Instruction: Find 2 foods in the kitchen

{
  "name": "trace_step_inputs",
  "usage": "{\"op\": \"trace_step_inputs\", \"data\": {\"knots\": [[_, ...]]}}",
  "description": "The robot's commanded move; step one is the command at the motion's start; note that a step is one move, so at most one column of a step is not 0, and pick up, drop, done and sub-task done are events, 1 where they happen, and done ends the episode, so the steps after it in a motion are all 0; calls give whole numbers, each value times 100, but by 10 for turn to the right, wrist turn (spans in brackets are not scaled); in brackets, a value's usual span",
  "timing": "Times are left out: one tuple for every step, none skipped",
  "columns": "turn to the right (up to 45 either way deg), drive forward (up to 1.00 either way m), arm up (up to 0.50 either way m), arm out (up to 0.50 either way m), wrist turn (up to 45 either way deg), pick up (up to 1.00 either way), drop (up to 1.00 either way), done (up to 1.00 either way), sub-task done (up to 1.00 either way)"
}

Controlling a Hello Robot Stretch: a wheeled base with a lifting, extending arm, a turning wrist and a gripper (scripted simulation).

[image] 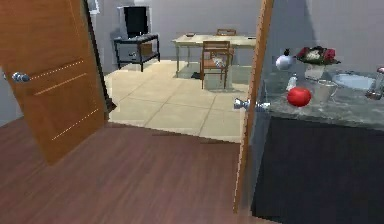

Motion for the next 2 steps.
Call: {"op": "trace_step_inputs", "data": {"knots": [[-30,0,0,0,0,0,0,0,0],[0,55,0,0,0,0,0,0,0]]}}
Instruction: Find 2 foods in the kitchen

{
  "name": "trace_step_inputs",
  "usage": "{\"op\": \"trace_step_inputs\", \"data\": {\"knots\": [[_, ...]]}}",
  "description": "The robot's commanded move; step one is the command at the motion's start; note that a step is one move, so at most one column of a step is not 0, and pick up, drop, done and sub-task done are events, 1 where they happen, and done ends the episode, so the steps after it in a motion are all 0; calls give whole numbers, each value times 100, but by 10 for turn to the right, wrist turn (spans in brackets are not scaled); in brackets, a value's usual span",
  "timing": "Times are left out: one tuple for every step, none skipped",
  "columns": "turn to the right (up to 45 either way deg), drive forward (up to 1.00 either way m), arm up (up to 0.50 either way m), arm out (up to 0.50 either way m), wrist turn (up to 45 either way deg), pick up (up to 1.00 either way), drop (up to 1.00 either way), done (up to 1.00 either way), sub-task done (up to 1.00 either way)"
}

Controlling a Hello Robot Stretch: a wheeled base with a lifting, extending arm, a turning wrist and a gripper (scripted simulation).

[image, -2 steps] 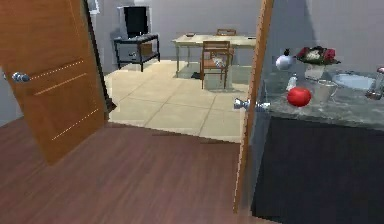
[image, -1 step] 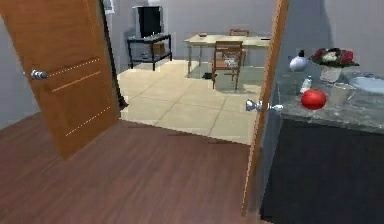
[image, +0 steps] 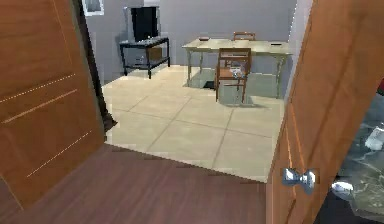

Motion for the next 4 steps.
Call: {"op": "trace_step_inputs", "data": {"knots": [[450,0,0,0,0,0,0,0,0],[0,0,0,0,0,0,0,0,100],[450,0,0,0,0,0,0,0,0],[120,0,0,0,0,0,0,0,0]]}}
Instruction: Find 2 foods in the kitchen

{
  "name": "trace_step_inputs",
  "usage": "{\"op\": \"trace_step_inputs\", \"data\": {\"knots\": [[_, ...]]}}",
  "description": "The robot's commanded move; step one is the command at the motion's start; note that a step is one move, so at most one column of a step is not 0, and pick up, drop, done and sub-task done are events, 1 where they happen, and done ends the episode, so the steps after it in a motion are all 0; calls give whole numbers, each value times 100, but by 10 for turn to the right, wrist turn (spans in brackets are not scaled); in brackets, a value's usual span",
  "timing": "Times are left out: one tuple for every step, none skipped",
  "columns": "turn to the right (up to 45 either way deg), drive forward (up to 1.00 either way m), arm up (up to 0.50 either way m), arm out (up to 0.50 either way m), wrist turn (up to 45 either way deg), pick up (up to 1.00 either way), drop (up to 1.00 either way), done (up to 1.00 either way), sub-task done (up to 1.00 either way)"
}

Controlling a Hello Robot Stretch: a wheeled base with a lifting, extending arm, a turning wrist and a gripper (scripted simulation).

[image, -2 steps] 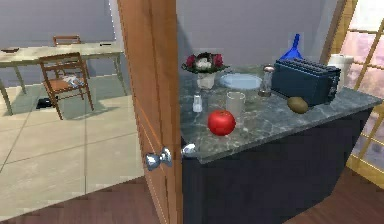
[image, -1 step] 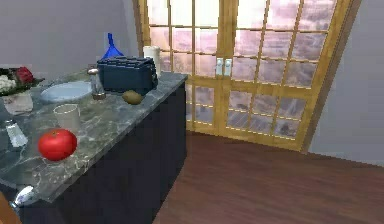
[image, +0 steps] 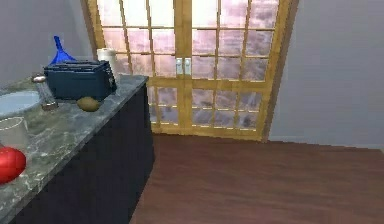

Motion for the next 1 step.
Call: {"op": "trace_step_inputs", "data": {"knots": [[30,0,0,0,0,0,0,0,0]]}}
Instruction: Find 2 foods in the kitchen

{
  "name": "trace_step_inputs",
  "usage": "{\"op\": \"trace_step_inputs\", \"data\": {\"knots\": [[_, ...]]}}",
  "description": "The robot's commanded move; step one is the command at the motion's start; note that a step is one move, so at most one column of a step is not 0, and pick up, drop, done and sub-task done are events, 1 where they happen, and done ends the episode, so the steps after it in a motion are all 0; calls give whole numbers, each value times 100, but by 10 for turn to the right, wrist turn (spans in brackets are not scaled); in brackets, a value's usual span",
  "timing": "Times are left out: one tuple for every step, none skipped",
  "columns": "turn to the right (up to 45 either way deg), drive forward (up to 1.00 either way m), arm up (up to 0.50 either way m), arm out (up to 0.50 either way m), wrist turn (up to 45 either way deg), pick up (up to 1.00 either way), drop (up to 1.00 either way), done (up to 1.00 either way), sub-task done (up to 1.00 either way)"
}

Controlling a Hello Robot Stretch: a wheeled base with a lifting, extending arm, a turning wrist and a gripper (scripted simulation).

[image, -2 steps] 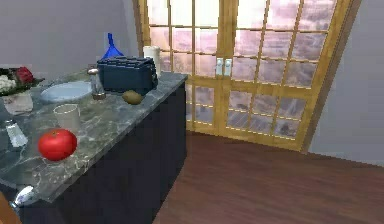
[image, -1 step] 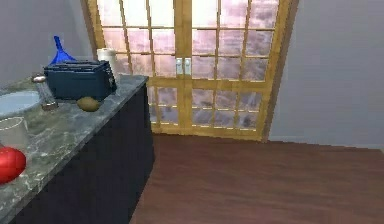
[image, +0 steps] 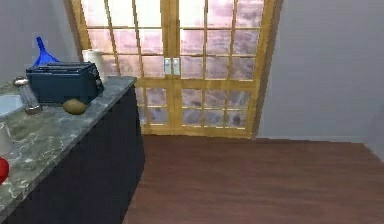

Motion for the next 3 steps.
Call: {"op": "trace_step_inputs", "data": {"knots": [[0,30,0,0,0,0,0,0,0],[-390,0,0,0,0,0,0,0,0],[0,0,0,0,0,0,0,100,0]]}}
